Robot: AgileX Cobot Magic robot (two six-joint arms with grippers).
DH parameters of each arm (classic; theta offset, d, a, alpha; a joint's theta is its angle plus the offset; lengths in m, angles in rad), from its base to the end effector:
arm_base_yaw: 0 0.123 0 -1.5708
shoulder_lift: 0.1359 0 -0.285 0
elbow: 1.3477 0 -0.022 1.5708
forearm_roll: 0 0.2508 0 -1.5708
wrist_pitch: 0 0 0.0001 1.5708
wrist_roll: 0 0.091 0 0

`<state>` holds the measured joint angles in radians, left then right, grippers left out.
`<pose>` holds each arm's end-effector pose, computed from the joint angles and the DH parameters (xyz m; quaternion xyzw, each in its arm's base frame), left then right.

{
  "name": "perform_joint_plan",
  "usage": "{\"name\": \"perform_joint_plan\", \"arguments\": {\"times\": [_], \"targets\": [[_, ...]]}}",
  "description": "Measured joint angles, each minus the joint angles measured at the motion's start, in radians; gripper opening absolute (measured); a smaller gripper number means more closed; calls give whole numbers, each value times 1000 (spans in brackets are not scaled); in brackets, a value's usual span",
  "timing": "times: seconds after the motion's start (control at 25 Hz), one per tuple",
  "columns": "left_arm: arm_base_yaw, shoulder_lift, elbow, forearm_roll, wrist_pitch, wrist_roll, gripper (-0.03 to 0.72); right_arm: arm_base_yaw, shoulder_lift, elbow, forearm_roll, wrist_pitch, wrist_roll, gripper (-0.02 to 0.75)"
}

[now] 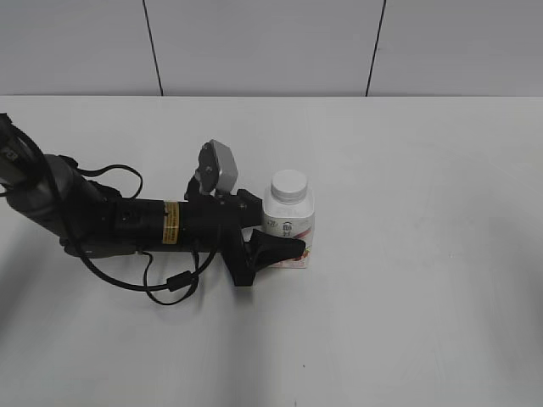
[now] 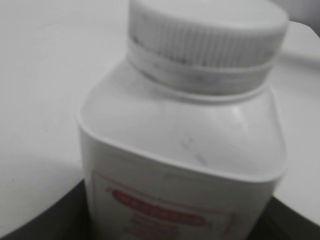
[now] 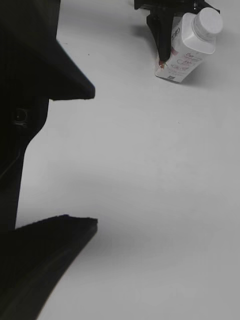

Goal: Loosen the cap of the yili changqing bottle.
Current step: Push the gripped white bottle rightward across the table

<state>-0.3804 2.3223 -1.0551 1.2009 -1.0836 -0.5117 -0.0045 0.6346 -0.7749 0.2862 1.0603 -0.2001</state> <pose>0.3250 -0.2107 0.0510 0.4902 0.6444 -0.4123 0.4176 0.0954 0.0220 0.3353 -0.0701 0.9207 0.1040 0.3695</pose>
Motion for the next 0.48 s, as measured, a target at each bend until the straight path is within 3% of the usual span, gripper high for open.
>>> {"name": "perform_joint_plan", "arguments": {"times": [0.32, 0.48], "targets": [[0, 0, 0, 0, -1, 0, 433, 4, 378, -223, 33, 122, 135, 566], [0, 0, 0, -2, 0, 0, 433, 81, 510, -313, 10, 131, 235, 566]]}}
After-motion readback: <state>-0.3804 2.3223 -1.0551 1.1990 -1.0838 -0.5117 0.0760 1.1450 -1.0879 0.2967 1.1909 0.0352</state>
